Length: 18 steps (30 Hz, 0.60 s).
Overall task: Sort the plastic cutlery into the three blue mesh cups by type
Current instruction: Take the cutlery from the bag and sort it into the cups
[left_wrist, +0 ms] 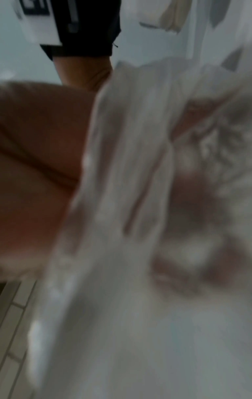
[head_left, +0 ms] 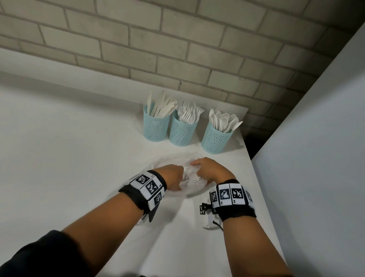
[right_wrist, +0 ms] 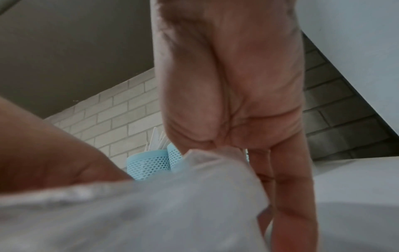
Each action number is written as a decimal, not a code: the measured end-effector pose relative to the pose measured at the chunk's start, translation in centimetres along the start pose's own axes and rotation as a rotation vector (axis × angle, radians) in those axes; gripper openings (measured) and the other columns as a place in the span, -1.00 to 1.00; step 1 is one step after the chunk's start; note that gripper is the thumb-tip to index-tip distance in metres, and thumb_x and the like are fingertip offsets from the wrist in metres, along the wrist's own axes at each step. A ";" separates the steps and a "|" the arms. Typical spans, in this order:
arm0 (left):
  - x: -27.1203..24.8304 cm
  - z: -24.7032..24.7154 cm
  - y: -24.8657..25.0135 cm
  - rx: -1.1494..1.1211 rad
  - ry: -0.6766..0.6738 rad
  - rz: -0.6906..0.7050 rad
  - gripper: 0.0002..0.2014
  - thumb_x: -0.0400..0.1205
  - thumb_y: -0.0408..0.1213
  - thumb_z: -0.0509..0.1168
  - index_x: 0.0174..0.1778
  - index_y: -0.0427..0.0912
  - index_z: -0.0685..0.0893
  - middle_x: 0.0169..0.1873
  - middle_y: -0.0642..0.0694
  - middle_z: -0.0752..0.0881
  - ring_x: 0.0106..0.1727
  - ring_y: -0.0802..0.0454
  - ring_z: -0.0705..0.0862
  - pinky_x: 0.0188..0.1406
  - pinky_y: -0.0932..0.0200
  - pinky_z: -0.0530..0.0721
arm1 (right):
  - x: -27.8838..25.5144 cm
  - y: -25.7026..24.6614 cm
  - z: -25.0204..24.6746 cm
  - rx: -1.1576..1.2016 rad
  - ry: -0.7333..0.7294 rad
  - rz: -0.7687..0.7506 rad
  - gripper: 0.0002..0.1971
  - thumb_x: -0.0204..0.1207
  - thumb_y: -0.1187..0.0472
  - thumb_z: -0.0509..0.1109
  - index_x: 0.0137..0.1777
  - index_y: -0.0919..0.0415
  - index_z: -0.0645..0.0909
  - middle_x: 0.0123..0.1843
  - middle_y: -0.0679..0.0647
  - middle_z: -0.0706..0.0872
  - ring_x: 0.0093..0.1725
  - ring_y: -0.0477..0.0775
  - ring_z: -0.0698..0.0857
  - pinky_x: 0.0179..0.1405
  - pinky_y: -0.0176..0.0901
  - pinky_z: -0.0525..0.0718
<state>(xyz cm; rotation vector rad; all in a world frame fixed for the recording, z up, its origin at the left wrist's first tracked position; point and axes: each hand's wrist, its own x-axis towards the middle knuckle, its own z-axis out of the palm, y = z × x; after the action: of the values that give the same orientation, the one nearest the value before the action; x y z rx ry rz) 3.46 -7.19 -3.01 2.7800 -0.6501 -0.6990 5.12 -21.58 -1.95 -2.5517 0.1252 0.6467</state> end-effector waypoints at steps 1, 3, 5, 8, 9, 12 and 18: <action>0.0 0.0 -0.1 -0.001 -0.004 -0.001 -0.54 0.61 -0.21 0.28 0.38 -0.33 0.43 0.29 -0.25 0.58 0.28 -0.18 0.57 0.19 0.06 0.53 | 0.0 0.0 0.0 -0.004 -0.002 0.007 -0.40 0.53 0.52 0.05 0.52 0.06 0.40 0.54 0.12 0.42 0.40 0.19 0.54 0.35 0.06 0.57; 0.1 0.0 -0.3 0.003 -0.019 -0.002 -0.57 0.61 -0.20 0.27 0.36 -0.34 0.47 0.28 -0.25 0.59 0.26 -0.18 0.58 0.18 0.06 0.55 | -0.1 -0.1 0.0 -0.008 -0.011 0.027 -0.38 0.52 0.52 0.01 0.54 0.06 0.37 0.57 0.09 0.38 0.43 0.21 0.51 0.40 0.09 0.53; 0.1 -0.2 -0.5 0.002 -0.015 -0.005 -0.60 0.62 -0.22 0.24 0.32 -0.35 0.51 0.26 -0.24 0.61 0.23 -0.18 0.60 0.15 0.07 0.56 | -0.2 -0.2 -0.1 0.008 -0.022 0.043 -0.38 0.53 0.51 -0.02 0.55 0.05 0.35 0.58 0.08 0.36 0.41 0.24 0.51 0.36 0.13 0.56; 0.2 -0.8 -0.9 -0.025 0.007 0.001 -0.71 0.61 -0.28 0.23 0.16 -0.40 0.60 0.15 -0.28 0.68 0.09 -0.18 0.63 -0.06 0.11 0.54 | -0.2 0.0 -0.2 0.042 -0.030 0.073 -0.38 0.55 0.50 -0.03 0.55 0.02 0.35 0.56 0.09 0.37 0.36 0.27 0.54 0.29 0.16 0.61; 0.1 -0.9 -1.1 -0.031 0.009 0.000 -0.72 0.61 -0.29 0.22 0.13 -0.42 0.61 0.13 -0.29 0.68 0.10 -0.20 0.64 -0.07 0.11 0.52 | -0.1 0.0 -0.3 0.047 -0.032 0.078 -0.38 0.55 0.49 -0.02 0.54 -0.01 0.36 0.56 0.09 0.38 0.35 0.26 0.55 0.29 0.16 0.62; 0.2 -1.2 -1.4 -0.063 -0.002 0.000 -0.75 0.61 -0.29 0.24 0.03 -0.43 0.64 -0.05 -0.30 0.67 0.02 -0.21 0.63 -0.17 0.15 0.49 | 0.0 0.0 -0.8 0.028 -0.050 0.076 -0.42 0.59 0.46 0.06 0.52 -0.07 0.39 0.56 0.08 0.39 0.34 0.21 0.55 0.26 0.08 0.62; 0.4 -1.4 -2.4 -0.292 0.053 0.037 -0.71 0.65 -0.23 0.26 -0.42 -0.13 0.50 -0.38 0.03 0.57 -0.32 0.08 0.49 -0.43 0.31 0.35 | -0.5 0.3 -1.0 0.034 -0.047 0.047 -0.55 0.56 0.37 0.22 0.41 0.05 0.52 0.22 0.10 0.66 -0.13 0.07 0.63 -0.20 -0.19 0.57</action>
<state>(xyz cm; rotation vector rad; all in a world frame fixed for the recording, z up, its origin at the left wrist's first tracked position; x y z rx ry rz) 5.35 -5.12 -2.68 2.5033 -0.5395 -0.6527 5.04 -22.37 -1.07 -2.5057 0.1794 0.7157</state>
